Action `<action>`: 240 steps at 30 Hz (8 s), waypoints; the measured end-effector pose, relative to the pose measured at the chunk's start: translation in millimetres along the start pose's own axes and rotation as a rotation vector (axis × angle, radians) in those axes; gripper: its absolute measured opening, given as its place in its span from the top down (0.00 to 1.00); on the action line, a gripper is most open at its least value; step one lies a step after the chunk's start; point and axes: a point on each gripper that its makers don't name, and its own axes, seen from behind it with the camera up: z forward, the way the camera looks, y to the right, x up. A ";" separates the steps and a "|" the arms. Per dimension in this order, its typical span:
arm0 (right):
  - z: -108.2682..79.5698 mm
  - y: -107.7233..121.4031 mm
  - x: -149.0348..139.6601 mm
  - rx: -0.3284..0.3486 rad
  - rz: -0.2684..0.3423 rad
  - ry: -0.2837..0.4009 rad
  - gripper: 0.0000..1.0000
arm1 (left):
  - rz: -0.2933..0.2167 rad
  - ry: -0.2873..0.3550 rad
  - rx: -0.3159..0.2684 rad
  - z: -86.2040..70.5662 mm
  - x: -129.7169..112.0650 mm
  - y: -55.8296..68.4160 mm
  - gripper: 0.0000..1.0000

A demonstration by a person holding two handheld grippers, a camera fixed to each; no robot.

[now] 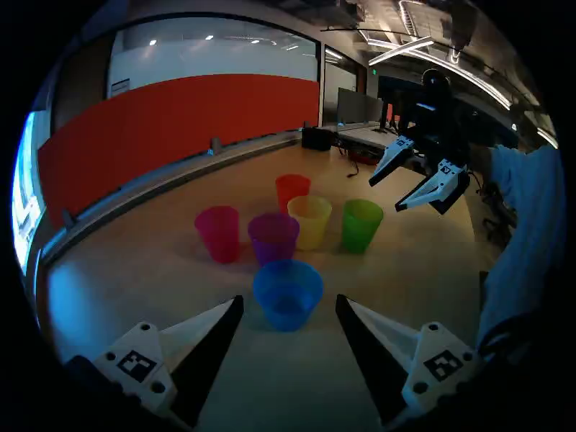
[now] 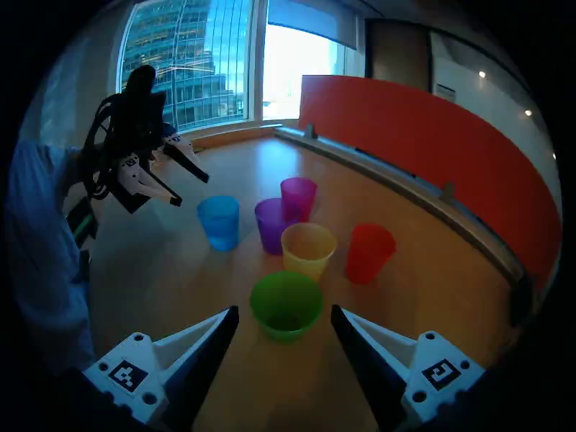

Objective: Pour water

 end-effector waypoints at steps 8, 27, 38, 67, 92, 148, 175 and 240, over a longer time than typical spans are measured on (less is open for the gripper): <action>6.8 -1.2 -14.5 0.004 0.007 -0.025 0.01 | 0.008 -0.058 -0.003 6.1 -16.9 0.7 0.04; 33.0 -4.6 -30.0 0.016 0.022 -0.059 0.01 | -0.004 -0.117 -0.018 32.1 -34.5 -6.2 0.04; 50.4 -2.1 -32.1 0.022 0.028 -0.061 0.01 | -0.006 -0.129 -0.038 47.1 -37.5 -6.3 0.04; 66.2 1.1 -19.2 0.033 0.028 -0.033 0.01 | 0.005 -0.107 -0.062 73.8 -21.8 -1.7 0.05; 70.3 3.4 -21.2 0.034 0.023 -0.040 0.01 | 0.015 -0.110 -0.072 77.9 -22.3 -1.8 0.13; 5.7 22.4 88.0 -0.064 -0.007 0.215 0.09 | 0.000 0.211 0.058 12.9 95.9 -22.6 0.13; -24.6 30.7 150.7 -0.107 -0.003 0.406 0.08 | -0.021 0.387 0.082 -21.7 153.0 -20.4 0.14; -22.2 1.2 204.5 -0.034 -0.034 0.551 0.08 | 0.131 0.557 0.133 -58.9 221.3 -3.9 0.14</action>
